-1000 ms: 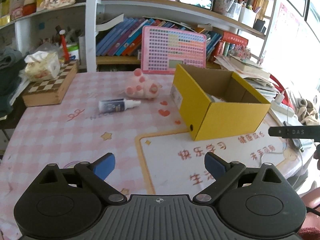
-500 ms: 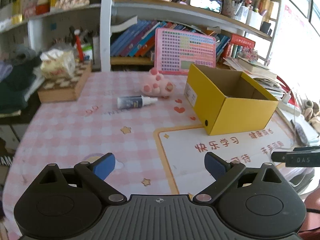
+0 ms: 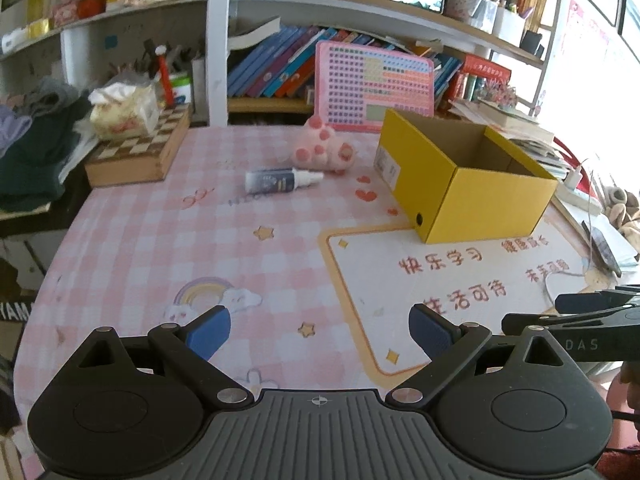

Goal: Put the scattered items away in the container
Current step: 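Withdraw both open tools from the box toward the spray bottle and plush toy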

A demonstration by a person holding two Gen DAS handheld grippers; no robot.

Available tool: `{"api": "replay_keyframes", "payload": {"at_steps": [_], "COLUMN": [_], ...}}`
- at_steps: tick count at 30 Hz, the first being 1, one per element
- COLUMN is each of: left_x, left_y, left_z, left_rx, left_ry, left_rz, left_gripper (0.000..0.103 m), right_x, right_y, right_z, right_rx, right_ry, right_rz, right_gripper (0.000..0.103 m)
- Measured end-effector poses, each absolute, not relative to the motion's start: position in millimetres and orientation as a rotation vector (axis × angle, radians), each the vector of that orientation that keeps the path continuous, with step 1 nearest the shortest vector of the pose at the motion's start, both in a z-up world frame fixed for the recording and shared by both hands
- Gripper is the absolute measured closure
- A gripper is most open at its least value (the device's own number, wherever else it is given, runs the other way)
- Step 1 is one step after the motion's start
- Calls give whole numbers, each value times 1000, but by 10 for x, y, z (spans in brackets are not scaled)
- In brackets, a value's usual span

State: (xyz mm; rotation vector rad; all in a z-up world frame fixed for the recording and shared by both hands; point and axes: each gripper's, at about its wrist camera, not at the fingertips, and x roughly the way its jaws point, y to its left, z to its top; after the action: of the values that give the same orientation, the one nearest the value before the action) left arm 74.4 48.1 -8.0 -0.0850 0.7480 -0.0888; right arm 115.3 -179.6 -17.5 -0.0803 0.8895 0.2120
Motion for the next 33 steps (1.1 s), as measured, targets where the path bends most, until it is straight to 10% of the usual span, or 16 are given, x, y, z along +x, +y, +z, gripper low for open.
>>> {"api": "replay_keyframes", "payload": {"at_steps": [33], "left_x": [831], "left_y": [720], "left_z": [-253], "left_rx": [-17], "left_ry": [841], "left_rz": [-67], "left_gripper": [5], "right_x": [1409], "right_y": [-1070], "right_z": [-269], "right_rx": [-192], "right_ry": [900], "right_rz": [381], "right_gripper": [23]}}
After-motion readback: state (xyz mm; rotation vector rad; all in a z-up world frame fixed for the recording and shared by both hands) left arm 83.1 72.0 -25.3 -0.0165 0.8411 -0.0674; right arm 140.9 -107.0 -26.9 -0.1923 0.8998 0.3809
